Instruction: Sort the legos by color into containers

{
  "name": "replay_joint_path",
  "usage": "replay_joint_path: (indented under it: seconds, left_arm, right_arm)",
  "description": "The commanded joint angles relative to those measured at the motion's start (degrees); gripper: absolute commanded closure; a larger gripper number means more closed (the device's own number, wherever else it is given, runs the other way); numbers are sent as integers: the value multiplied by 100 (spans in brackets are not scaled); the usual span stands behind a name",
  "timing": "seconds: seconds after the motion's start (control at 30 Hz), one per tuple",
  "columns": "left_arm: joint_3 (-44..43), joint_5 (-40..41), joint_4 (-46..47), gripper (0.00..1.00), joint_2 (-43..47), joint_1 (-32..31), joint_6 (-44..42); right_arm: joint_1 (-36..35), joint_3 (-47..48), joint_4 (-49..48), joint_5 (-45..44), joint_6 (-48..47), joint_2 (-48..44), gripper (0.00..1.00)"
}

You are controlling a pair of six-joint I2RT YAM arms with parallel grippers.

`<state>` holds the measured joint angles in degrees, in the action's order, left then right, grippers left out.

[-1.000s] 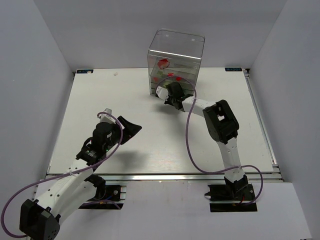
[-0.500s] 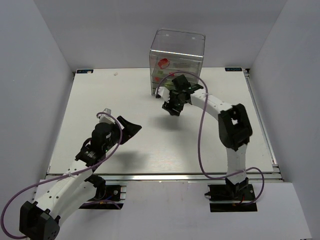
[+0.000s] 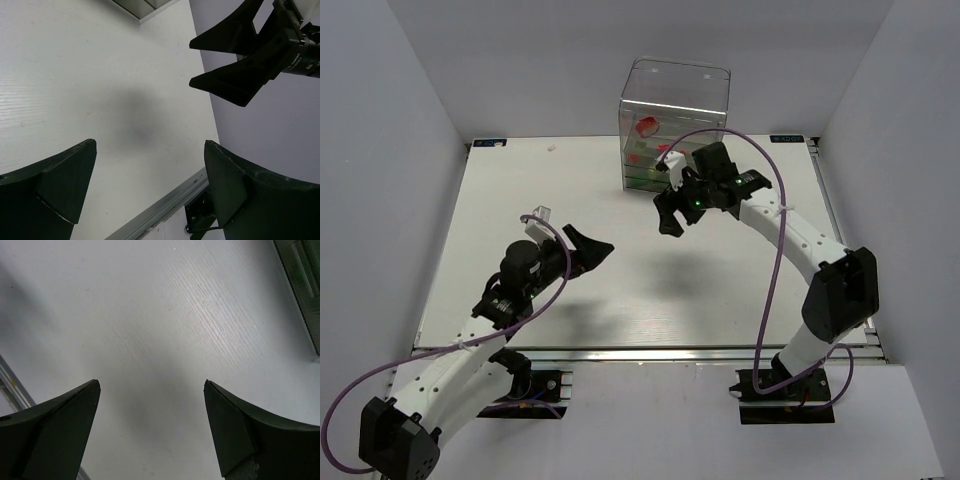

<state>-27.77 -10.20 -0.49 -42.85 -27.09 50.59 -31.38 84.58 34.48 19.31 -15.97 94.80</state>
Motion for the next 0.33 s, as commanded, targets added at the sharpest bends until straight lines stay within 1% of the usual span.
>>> replay_joint_path:
  seconds: [0.0, 0.07, 0.17, 0.23, 0.3]
  left_arm:
    - [-456, -438, 287, 2, -179, -77, -418]
    - [-536, -527, 260, 2, -276, -77, -497]
    - [-537, -589, 278, 2, -207, -77, -532]
    - [-510, -580, 243, 2, -145, -77, -559]
    - [-510, -571, 181, 2, -57, -77, -585]
  right_arm:
    - [53, -195, -169, -68, 507, -594, 11]
    - [61, -459, -475, -15, 489, -945, 11]
    - [61, -696, -662, -94, 498, -1280, 11]
    - [79, -871, -802, -312, 620, -1481, 12]
    - [61, -925, -908, -471, 665, -1535, 11]
